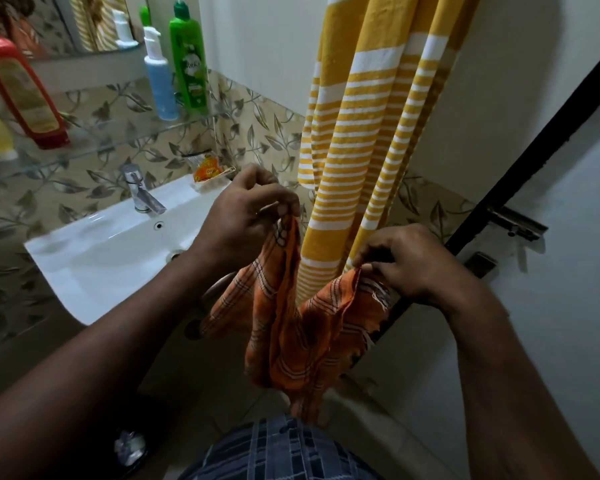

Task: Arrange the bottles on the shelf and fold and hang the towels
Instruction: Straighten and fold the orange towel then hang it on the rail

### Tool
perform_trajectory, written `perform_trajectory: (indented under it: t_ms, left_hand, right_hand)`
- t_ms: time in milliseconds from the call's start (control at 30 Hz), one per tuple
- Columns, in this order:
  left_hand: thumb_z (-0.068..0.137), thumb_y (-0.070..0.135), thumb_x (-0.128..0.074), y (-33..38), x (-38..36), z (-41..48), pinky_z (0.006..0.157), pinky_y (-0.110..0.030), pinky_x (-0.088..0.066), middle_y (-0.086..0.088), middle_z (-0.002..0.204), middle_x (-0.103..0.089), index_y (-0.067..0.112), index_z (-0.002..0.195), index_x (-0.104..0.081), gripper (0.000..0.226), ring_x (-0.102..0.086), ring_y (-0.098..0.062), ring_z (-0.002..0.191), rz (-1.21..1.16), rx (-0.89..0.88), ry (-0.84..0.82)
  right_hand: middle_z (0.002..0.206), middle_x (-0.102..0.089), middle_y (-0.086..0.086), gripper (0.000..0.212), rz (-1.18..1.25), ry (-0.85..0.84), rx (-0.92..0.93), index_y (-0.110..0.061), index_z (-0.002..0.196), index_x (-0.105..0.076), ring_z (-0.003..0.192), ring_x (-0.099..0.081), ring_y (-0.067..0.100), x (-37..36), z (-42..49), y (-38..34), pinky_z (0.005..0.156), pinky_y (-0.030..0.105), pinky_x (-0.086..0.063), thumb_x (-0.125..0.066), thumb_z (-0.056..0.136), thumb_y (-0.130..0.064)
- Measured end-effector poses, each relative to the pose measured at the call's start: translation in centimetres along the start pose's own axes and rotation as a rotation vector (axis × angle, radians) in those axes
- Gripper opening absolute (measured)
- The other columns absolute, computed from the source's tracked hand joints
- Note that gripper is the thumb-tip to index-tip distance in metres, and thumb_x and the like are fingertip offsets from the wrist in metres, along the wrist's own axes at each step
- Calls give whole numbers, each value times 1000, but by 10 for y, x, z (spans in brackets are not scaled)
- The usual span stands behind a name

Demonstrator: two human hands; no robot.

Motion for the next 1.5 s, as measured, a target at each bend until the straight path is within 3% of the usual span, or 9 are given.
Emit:
perform_trajectory:
  t_ms: [67,167,333,633,800,967,1167,1300,1500]
  left_hand:
    - [99,0,-61,7,1,2,62,-23,-57,4,104,-48,34,92,-73,37,-65,-12,84,-234,62,-37]
    - [96,-1,-58,17,2,4,66,-33,-57,6,102,-56,23,91,-75,29,-63,-14,86,-543,109,-125]
    - [87,-9,-51,30,3,9,72,-29,-57,5,96,-64,26,88,-76,43,-65,-16,88,-771,68,-243]
    - [95,-4,-57,19,5,14,74,-33,-53,-6,103,-56,7,98,-71,19,-62,-19,86,-582,27,-124]
    - [100,0,-61,13,-3,13,68,-35,-58,-17,106,-49,21,97,-77,27,-63,-29,87,-368,23,118]
    - [98,6,-68,18,-14,4,70,-35,-57,-3,95,-55,29,100,-79,25,-64,-23,87,-327,124,255]
    - [96,30,-74,16,-18,-6,75,-58,-63,-8,83,-73,22,104,-62,17,-74,-28,77,-435,423,304]
    - [89,54,-73,23,-21,-8,82,-57,-63,-14,89,-75,11,96,-73,43,-76,-30,87,-488,473,222]
    - [86,37,-79,18,-22,-2,82,-61,-62,-7,84,-78,21,87,-76,16,-77,-28,84,-443,533,163]
  right_hand:
    - [98,-72,-19,31,28,64,185,-30,91,-79,96,-68,-1,7,0,-17,89,26,-58,-81,85,-1]
    - [102,-69,-11,38,197,116,392,-20,90,-77,100,-69,10,15,0,-43,85,25,-58,-68,81,15]
    - [111,-68,-1,16,451,189,395,-12,93,-76,111,-66,16,11,17,-52,94,31,-56,-73,89,4]
    - [108,-73,7,19,681,86,355,-12,92,-78,110,-70,23,-10,23,-53,98,43,-58,-73,89,6]
    - [101,-74,-1,17,691,266,265,-15,90,-78,100,-71,13,-22,24,-57,87,26,-57,-74,88,2]
    - [94,-74,-7,16,582,472,214,-17,89,-78,93,-71,12,-34,22,-64,81,30,-59,-75,86,-2]
    - [94,-73,-6,15,433,555,207,-13,89,-78,93,-68,5,-35,21,-66,82,22,-55,-77,84,2]
    - [97,-70,-3,22,321,575,246,-10,92,-77,93,-66,7,-32,21,-67,80,21,-55,-68,83,8]
    - [99,-67,7,26,115,590,305,-3,101,-75,88,-64,18,-40,22,-74,75,30,-56,-62,81,9]
Point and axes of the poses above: each hand's wrist, its own z-axis towards the middle knuckle, its own x-axis out of the back of the hand, y = z × x, the point moved 3 cm from there along z, towards the middle knuckle
